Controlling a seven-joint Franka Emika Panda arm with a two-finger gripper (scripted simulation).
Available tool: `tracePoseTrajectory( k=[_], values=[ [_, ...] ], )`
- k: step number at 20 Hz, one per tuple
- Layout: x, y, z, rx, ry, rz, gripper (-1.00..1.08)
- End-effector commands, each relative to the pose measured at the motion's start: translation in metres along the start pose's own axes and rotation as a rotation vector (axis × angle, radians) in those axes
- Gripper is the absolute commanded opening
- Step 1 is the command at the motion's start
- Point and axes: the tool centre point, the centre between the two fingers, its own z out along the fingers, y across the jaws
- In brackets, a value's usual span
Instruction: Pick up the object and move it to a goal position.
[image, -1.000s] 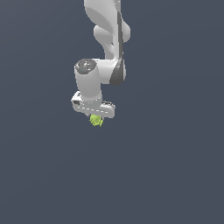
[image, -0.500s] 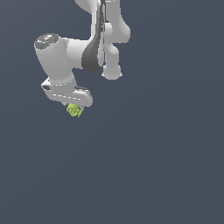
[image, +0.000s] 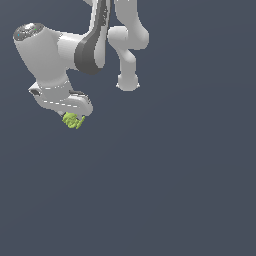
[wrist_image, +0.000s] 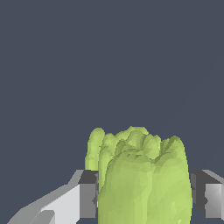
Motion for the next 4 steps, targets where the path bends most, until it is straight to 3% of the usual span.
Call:
tracePoseTrajectory(
  k=[1,4],
  values=[
    [0.0008,0.0007,-0.0007,0.0,-0.001,-0.002,-1.0],
    [0.0009,-0.0018,0.0011,0.0,-0.001,-0.002,-1.0]
  ],
)
